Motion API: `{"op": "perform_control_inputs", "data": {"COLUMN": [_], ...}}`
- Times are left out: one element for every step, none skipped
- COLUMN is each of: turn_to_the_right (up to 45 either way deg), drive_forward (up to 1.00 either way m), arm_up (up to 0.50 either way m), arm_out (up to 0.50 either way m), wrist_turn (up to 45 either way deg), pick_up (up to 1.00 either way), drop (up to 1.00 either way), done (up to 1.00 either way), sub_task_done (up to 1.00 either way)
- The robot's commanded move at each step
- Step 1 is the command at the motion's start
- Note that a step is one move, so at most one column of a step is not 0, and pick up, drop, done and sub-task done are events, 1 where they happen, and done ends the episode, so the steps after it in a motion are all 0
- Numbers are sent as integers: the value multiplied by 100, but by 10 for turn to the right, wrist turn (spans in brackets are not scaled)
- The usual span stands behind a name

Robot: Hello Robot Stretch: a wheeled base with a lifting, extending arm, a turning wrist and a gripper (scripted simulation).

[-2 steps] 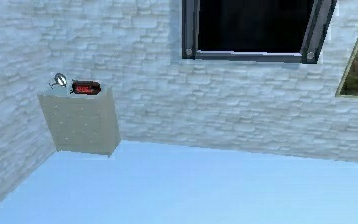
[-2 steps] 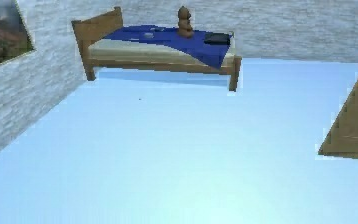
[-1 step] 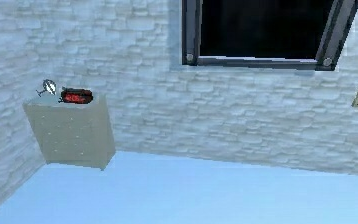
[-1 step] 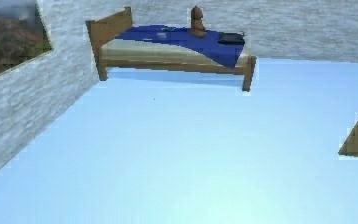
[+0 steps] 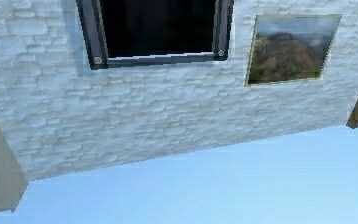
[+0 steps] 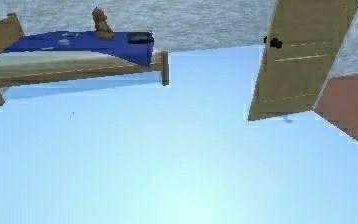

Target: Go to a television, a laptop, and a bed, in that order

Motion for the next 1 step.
{"op": "perform_control_inputs", "data": {"turn_to_the_right": [0], "drive_forward": [70], "arm_up": [0], "arm_out": [0], "wrist_turn": [0], "pick_up": [0], "drop": [0], "done": [0], "sub_task_done": [0]}}
